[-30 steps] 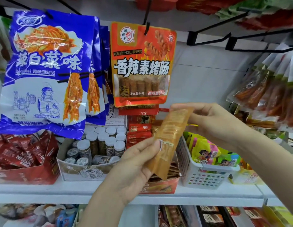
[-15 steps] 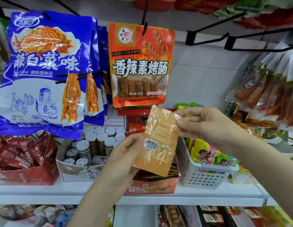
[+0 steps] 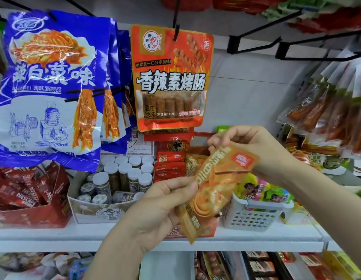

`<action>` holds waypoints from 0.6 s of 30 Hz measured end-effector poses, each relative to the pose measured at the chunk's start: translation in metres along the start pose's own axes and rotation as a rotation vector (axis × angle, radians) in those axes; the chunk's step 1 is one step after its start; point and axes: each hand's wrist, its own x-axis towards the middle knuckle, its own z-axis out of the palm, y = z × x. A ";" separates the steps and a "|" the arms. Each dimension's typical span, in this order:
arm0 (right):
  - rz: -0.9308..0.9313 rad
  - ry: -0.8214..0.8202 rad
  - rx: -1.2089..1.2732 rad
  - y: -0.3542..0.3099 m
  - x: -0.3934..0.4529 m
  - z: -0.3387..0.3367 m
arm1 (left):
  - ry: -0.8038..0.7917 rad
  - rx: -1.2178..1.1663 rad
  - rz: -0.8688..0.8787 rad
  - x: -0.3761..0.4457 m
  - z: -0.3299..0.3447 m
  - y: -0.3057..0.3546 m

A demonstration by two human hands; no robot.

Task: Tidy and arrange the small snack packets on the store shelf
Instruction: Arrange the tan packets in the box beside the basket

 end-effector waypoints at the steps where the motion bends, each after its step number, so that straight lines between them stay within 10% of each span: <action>1: 0.015 0.017 0.009 0.001 0.001 -0.001 | 0.082 0.044 0.030 0.001 0.002 -0.001; 8: 0.344 -0.024 -0.138 0.003 0.001 -0.015 | 0.398 0.268 0.279 0.007 -0.006 -0.004; 14: 0.264 0.113 -0.271 0.000 0.003 -0.015 | 0.383 0.258 0.262 0.011 -0.008 -0.007; 18: 0.101 0.408 -0.628 0.000 0.011 -0.030 | 0.451 0.719 0.379 0.014 -0.013 -0.017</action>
